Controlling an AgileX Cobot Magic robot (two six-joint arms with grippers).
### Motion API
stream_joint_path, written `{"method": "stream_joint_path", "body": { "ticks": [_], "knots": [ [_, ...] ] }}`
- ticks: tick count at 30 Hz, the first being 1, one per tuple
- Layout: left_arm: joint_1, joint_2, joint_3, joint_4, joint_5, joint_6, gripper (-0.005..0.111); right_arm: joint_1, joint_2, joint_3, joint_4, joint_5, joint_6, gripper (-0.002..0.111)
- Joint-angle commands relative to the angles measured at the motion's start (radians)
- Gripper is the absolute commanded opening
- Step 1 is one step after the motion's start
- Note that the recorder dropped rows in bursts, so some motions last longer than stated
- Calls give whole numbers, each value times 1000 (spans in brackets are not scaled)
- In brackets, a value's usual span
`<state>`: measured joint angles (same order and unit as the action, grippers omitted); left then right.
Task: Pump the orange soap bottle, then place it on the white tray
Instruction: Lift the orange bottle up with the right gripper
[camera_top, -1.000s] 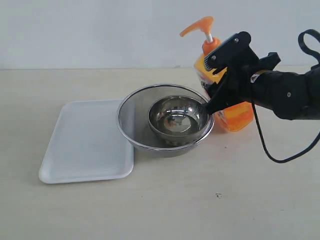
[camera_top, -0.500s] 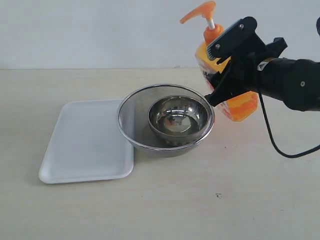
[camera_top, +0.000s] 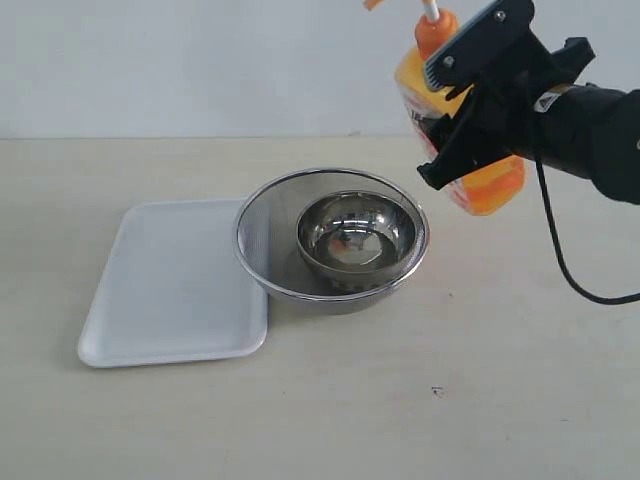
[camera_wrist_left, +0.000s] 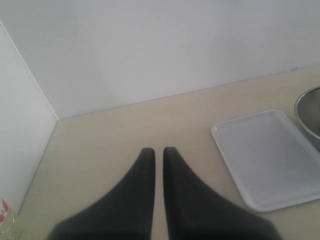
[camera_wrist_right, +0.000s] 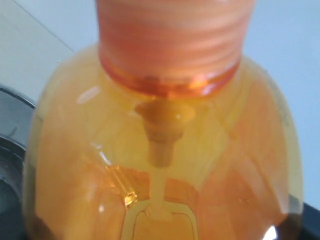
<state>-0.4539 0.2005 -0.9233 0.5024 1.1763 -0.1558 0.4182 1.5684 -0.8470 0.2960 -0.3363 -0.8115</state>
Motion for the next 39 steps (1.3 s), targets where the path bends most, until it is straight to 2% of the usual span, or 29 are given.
{"method": "stream_joint_path", "body": {
  "ticks": [1, 21, 39],
  "knots": [
    [3, -7, 6, 6, 5, -9, 5, 1, -51, -12, -16, -76, -24, 0],
    [3, -7, 6, -23, 3, -9, 5, 1, -93, -24, -16, -7, 65, 0],
    [3, -7, 6, -23, 3, -9, 5, 1, -93, -220, -16, 172, 73, 0]
  ]
}}
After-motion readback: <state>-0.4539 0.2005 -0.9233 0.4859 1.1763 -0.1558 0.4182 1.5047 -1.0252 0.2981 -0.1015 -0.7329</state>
